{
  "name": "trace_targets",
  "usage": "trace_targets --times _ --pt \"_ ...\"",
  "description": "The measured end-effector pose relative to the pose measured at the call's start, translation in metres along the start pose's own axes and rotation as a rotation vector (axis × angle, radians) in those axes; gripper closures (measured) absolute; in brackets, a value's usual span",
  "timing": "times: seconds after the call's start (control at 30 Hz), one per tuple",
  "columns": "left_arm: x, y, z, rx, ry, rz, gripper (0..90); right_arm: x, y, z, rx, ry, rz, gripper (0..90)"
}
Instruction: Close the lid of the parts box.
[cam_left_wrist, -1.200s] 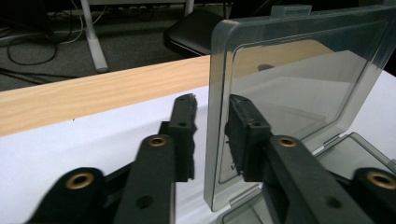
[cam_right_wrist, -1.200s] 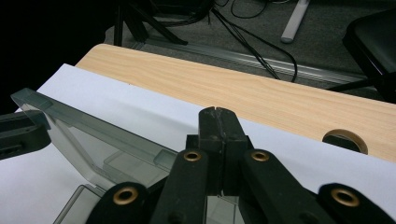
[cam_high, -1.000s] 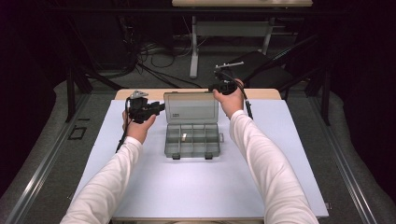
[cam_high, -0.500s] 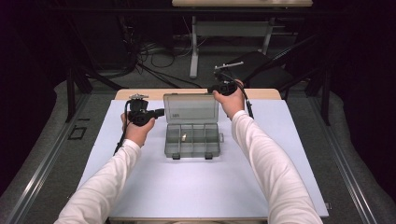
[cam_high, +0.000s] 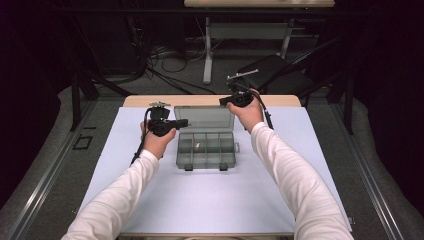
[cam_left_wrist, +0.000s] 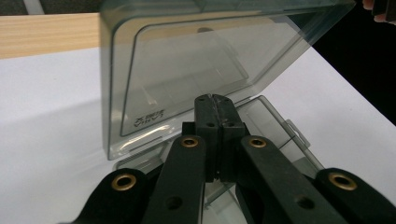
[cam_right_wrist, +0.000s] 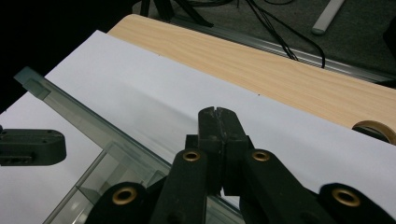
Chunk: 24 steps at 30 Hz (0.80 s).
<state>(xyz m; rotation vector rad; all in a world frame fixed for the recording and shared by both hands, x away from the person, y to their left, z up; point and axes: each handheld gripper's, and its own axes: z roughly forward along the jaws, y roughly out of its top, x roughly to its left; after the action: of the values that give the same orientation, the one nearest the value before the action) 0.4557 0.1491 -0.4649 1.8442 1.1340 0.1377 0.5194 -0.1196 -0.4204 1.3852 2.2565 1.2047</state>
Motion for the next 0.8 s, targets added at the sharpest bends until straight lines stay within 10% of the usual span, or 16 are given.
trace_targets --times 0.8 --pt "-0.012 -0.017 -0.004 0.03 -0.057 -0.01 90.0 0.008 -0.035 -0.019 0.03 0.126 0.015 89.7"
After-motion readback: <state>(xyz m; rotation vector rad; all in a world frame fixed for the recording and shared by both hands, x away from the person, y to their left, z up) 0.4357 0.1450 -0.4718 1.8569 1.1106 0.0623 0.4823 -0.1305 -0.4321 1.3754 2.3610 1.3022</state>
